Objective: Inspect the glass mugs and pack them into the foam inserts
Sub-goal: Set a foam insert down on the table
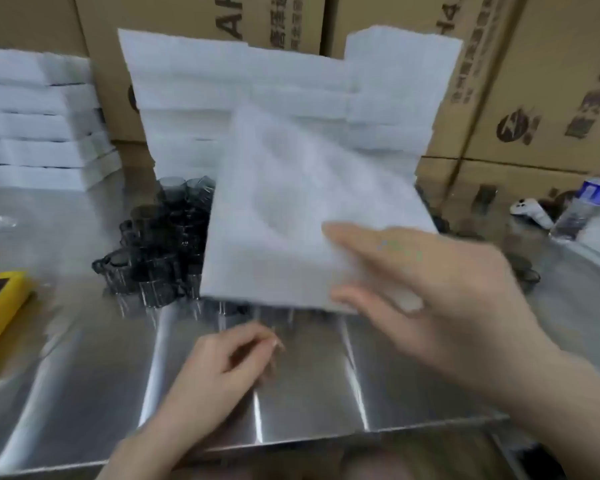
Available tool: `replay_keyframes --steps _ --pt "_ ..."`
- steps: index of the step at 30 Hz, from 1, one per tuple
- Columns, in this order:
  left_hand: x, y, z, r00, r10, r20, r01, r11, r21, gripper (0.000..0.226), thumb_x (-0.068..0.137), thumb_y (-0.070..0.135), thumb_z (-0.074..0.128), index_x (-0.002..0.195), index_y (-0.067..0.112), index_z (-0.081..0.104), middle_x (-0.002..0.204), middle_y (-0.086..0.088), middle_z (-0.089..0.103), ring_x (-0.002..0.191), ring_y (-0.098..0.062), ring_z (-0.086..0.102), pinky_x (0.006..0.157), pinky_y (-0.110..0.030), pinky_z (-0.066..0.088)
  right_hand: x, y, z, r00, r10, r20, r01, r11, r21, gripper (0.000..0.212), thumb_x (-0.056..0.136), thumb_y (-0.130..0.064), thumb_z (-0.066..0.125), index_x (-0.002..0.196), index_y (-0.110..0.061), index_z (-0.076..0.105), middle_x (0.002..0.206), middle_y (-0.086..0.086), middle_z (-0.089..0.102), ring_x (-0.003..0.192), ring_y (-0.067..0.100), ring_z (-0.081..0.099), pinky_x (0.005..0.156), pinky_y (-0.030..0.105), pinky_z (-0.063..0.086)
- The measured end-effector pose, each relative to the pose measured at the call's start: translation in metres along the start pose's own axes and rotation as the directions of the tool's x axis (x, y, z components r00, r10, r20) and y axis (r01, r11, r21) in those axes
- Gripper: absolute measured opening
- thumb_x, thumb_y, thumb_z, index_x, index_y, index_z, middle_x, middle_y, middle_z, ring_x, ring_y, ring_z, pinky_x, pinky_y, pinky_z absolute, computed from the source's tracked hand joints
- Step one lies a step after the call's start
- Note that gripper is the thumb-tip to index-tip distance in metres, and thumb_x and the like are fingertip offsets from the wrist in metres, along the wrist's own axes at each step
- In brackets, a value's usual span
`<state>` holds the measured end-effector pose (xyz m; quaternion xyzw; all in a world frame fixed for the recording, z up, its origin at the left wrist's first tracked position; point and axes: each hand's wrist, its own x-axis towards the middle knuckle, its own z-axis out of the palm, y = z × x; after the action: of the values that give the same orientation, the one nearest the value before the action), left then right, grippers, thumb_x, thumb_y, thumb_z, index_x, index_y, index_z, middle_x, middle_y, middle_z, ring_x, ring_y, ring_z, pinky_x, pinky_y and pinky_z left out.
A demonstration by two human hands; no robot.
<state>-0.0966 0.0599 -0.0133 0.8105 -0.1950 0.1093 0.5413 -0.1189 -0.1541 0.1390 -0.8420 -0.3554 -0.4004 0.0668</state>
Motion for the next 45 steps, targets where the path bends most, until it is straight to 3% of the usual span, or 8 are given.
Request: replay_keyframes --steps 8,18,21,28,34,38,41,45 --pt "-0.042 0.01 -0.038 0.901 0.0 -0.433 0.02 0.999 0.042 0.019 0.091 0.015 0.065 0.089 0.033 0.069 0.088 0.014 0.071 0.08 0.005 0.062 0.073 -0.004 0.045 -0.113 -0.023 0.04 0.929 -0.117 0.351 0.092 0.992 0.086 0.032 0.085 -0.036 0.064 0.112 -0.021 0.073 0.07 -0.01 0.066 0.057 0.014 0.061 0.046 0.026 0.049" --pt "0.039 0.025 0.021 0.976 -0.094 0.195 -0.031 0.831 0.556 0.046 0.097 0.033 0.052 0.142 0.032 0.043 0.159 0.009 0.024 0.15 -0.01 0.006 0.122 -0.034 0.006 -0.094 -0.002 0.069 0.851 0.041 0.524 -0.266 0.893 0.363 0.033 0.094 -0.039 0.057 0.125 -0.03 0.065 0.103 -0.009 0.069 0.098 0.013 0.057 0.084 0.029 0.048" --pt "0.047 0.017 0.02 0.947 -0.224 0.229 0.007 0.728 0.685 0.05 0.098 0.043 0.036 0.147 0.043 0.028 0.161 0.014 0.015 0.149 -0.008 0.001 0.12 -0.041 -0.004 -0.083 0.027 0.077 0.907 0.216 0.362 -0.37 0.821 0.436 0.025 0.093 -0.031 0.059 0.113 -0.026 0.072 0.102 -0.015 0.069 0.098 0.001 0.056 0.085 0.009 0.038" --pt "0.053 0.019 0.024 0.948 -0.23 0.219 -0.018 0.651 0.759 0.054 0.099 0.034 0.029 0.152 0.037 0.017 0.164 0.009 0.004 0.15 -0.01 -0.001 0.121 -0.038 0.0 -0.049 0.077 0.132 0.775 0.45 0.443 -0.601 0.741 0.299 0.027 0.091 -0.013 0.063 0.116 -0.017 0.07 0.112 -0.007 0.064 0.106 0.008 0.056 0.098 0.025 0.044" --pt "0.056 0.027 0.023 0.971 -0.138 0.197 -0.081 0.585 0.807 0.048 0.097 0.032 0.032 0.145 0.031 0.035 0.157 0.004 0.029 0.143 -0.016 0.026 0.116 -0.033 0.019 -0.04 0.083 0.136 0.796 0.399 0.455 -0.555 0.782 0.284 0.018 0.089 -0.015 0.063 0.1 -0.02 0.076 0.096 -0.01 0.068 0.09 0.005 0.06 0.086 0.023 0.047" --pt "0.08 0.035 0.012 0.993 -0.021 -0.113 0.086 0.786 0.612 0.028 0.088 0.021 0.048 0.108 0.028 0.065 0.109 0.008 0.066 0.099 -0.018 0.061 0.086 -0.037 0.049 -0.004 0.084 0.133 0.801 0.422 0.424 -0.584 0.705 0.402 0.025 0.088 -0.023 0.065 0.112 -0.028 0.07 0.084 -0.017 0.067 0.075 -0.005 0.058 0.072 0.004 0.04" --pt "0.1 0.031 0.004 0.946 -0.014 -0.323 0.158 0.891 0.426 0.02 0.084 0.013 0.052 0.085 0.026 0.068 0.074 0.01 0.066 0.07 -0.007 0.059 0.066 -0.031 0.049 0.021 0.074 0.147 0.771 0.36 0.526 -0.562 0.772 0.296 0.039 0.086 -0.045 0.066 0.123 -0.033 0.061 0.09 -0.012 0.068 0.08 0.002 0.059 0.078 0.021 0.048" --pt "0.113 0.015 0.004 0.909 -0.059 -0.412 0.187 0.942 0.279 0.023 0.082 0.007 0.055 0.089 0.026 0.065 0.081 0.013 0.065 0.073 0.0 0.057 0.063 -0.014 0.042 0.031 0.066 0.166 0.748 0.398 0.53 -0.55 0.82 0.161 0.025 0.085 -0.048 0.066 0.094 -0.025 0.068 0.086 -0.004 0.067 0.086 0.02 0.062 0.078 0.037 0.052"
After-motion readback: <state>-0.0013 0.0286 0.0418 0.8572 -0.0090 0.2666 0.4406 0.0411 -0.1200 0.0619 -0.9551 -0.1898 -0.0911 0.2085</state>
